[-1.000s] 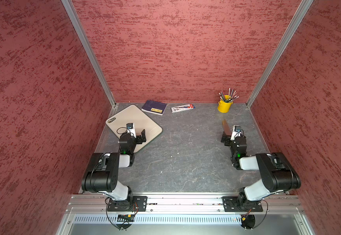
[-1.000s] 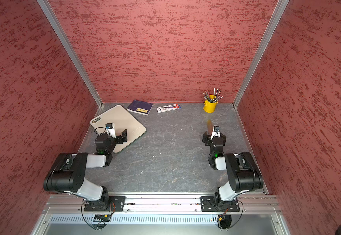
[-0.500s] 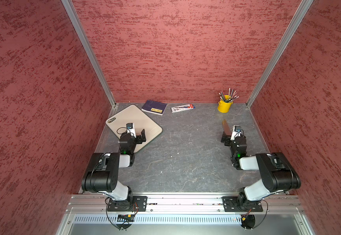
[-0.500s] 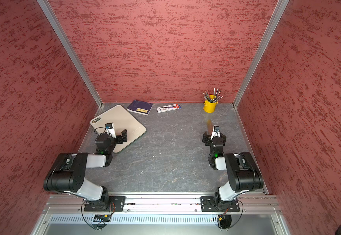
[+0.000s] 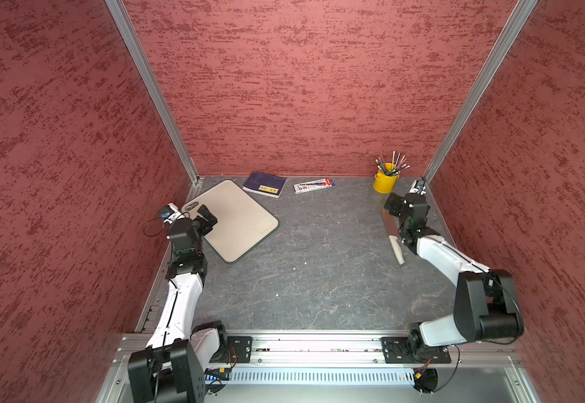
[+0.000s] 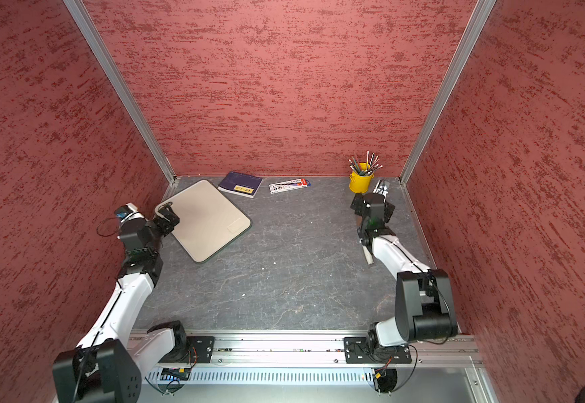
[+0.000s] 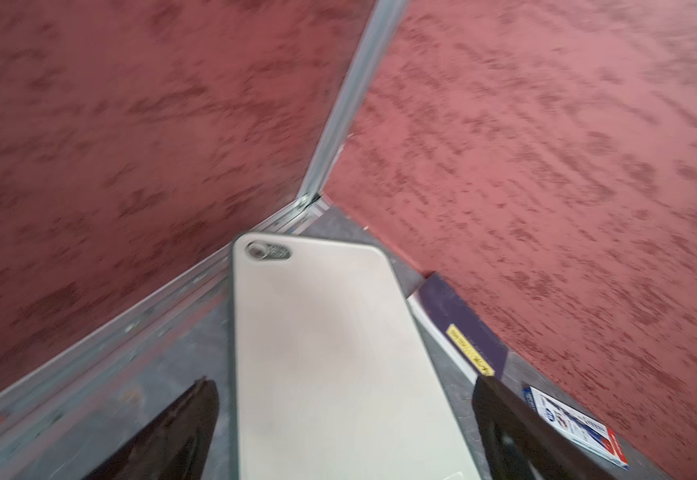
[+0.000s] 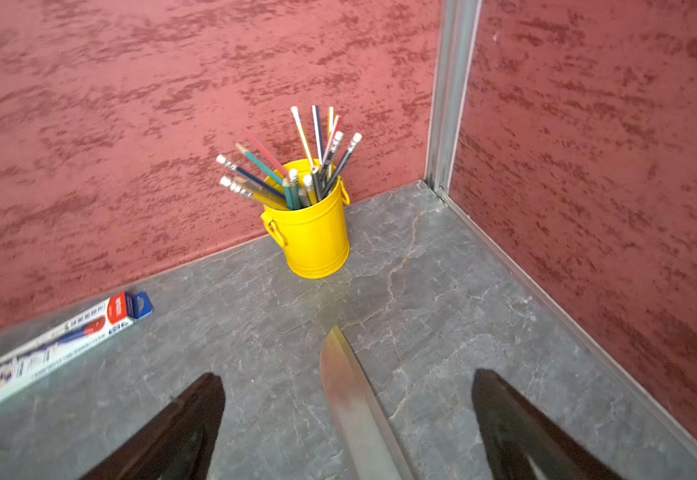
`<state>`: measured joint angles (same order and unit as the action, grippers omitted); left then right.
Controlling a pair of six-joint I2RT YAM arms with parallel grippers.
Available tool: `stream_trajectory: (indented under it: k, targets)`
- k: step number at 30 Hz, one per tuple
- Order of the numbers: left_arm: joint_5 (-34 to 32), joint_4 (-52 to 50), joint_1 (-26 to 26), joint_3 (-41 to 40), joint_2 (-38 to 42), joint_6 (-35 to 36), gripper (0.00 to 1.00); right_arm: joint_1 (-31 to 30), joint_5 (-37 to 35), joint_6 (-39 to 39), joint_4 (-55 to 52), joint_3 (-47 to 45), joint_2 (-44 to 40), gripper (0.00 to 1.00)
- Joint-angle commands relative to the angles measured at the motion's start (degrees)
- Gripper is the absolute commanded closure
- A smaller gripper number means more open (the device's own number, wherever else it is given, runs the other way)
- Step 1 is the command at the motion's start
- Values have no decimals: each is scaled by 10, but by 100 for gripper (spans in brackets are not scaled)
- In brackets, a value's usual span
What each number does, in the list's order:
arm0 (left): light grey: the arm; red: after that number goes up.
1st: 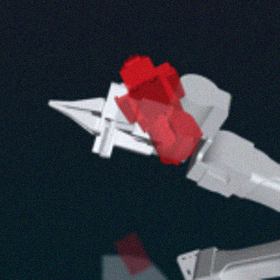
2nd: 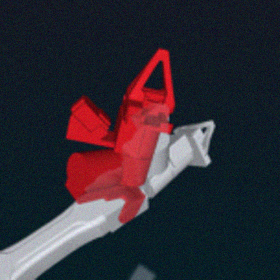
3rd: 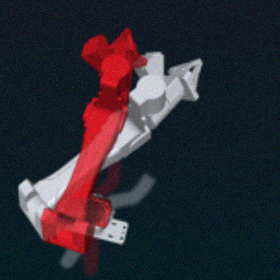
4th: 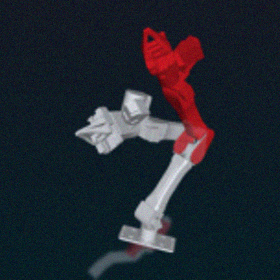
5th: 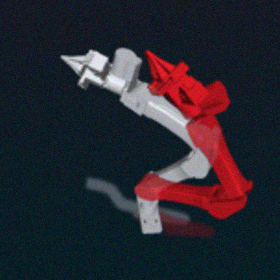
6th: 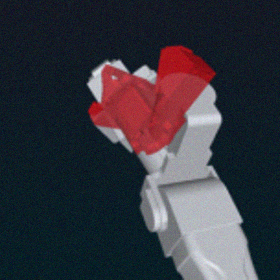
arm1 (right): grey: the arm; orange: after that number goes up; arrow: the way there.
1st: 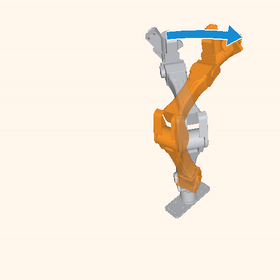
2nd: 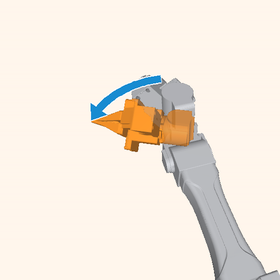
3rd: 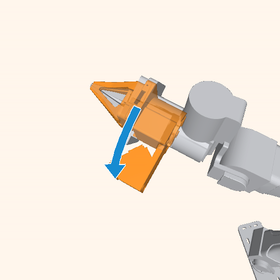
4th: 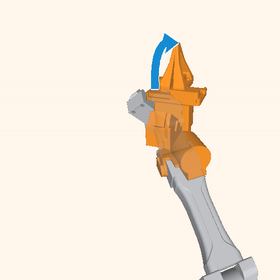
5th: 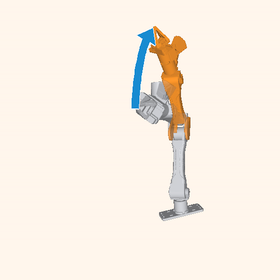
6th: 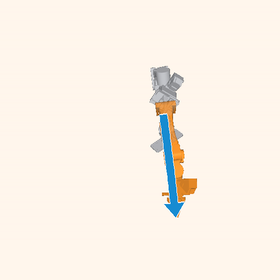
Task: Align the knife with the edge of the cutting board
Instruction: Move the work surface to the center of the board.
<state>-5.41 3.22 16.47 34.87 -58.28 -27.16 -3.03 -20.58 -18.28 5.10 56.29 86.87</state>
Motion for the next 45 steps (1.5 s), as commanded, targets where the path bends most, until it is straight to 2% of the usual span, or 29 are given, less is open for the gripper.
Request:
stream_trajectory:
  k: [1,4,6,8,9,12,13,15,18,21,29,37,42,45]
  targets:
    - [81,-159,9,1,-3,-45,0,15,34,-102,-342,130,79,2]
    - [122,-133,1,-9,-10,-52,0,16,87,-114,-449,223,153,4]
    - [150,-146,-1,18,-44,-33,2,16,129,-114,-441,237,161,11]
    - [182,-193,0,75,-118,-16,5,15,150,-137,-424,232,155,12]
    - [211,-233,3,123,-176,-2,10,15,159,-150,-420,229,154,12]
    - [277,-379,4,272,-345,44,43,16,194,-155,-413,234,163,12]
    - [291,-393,2,293,-377,49,46,16,200,-152,-415,238,169,12]
    - [293,-397,5,308,-399,48,46,15,194,-147,-430,249,180,12]
    - [274,-403,13,327,-424,47,40,15,190,-125,-474,281,207,11]
    - [283,-445,21,384,-484,47,40,16,175,-110,-516,299,224,11]
    - [306,-500,-2,471,-584,36,35,18,172,-85,-551,269,226,10]
    - [302,-490,-51,408,-584,13,35,20,213,-85,-541,266,216,10]
    - [298,-479,-107,361,-563,14,35,20,238,-97,-535,268,208,11]
    - [278,-483,-103,377,-552,16,35,19,263,-105,-530,267,203,13]
